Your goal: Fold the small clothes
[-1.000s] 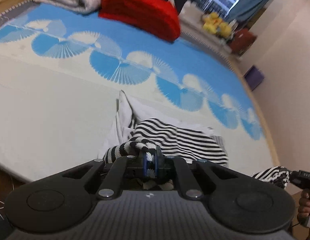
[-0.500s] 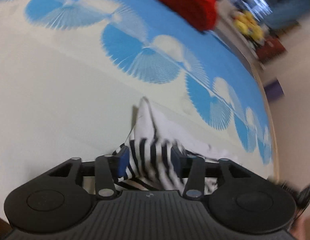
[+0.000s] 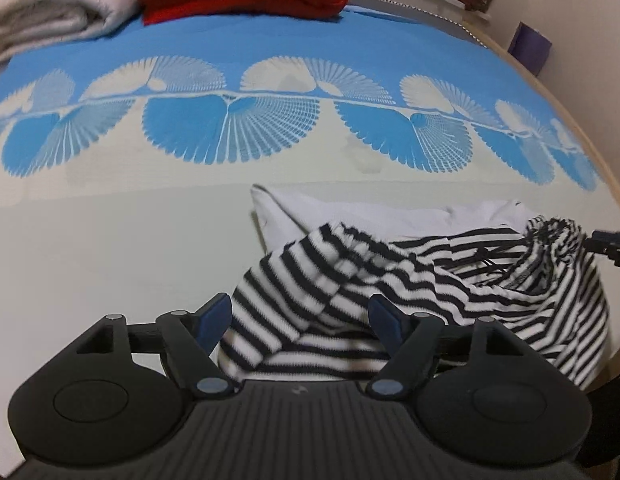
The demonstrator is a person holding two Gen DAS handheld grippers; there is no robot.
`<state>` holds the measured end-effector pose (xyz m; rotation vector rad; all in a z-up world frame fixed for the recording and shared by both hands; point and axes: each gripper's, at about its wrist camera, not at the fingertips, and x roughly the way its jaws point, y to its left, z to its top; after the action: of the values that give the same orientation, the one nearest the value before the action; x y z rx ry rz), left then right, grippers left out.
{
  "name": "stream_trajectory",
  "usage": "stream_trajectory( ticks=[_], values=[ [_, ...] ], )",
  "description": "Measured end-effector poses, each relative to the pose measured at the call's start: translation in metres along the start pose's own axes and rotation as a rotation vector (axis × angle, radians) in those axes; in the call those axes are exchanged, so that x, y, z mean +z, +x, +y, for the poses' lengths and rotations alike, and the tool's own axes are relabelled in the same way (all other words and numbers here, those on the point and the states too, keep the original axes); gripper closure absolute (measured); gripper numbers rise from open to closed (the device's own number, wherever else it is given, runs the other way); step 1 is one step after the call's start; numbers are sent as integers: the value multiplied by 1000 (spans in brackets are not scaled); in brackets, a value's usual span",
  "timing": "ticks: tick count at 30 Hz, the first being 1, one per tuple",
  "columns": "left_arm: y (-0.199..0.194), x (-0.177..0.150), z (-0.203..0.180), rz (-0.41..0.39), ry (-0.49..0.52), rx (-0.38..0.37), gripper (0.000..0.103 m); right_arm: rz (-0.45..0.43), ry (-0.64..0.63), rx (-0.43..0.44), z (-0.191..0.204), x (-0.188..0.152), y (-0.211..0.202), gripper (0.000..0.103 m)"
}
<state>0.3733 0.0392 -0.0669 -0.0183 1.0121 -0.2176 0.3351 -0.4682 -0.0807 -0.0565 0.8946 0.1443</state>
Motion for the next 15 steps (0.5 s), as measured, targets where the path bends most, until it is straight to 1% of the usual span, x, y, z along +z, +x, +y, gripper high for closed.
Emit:
stream_trajectory(
  ticks=[4,8,10,12,13,14,15],
  values=[
    [20,0,-7,-20,17,33,23,-11,-107,-59,17,3,14,47],
    [42,-1,-14,-40,48,69,23,-30,-244,-159,31,-1,35,47],
    [48,2,-16,-51,62,80,24,-31,-274,-179,33,0,42,49],
    [50,7,-17,-81,58,70,28,-56,-281,-185,35,5,47,50],
    [52,10,-16,-89,58,60,34,-64,-284,-185,35,7,49,52],
    [54,12,-16,-86,61,50,46,-64,-292,-178,36,8,52,60],
    [58,14,-16,-70,72,41,57,-54,-301,-161,37,9,55,74]
  ],
)
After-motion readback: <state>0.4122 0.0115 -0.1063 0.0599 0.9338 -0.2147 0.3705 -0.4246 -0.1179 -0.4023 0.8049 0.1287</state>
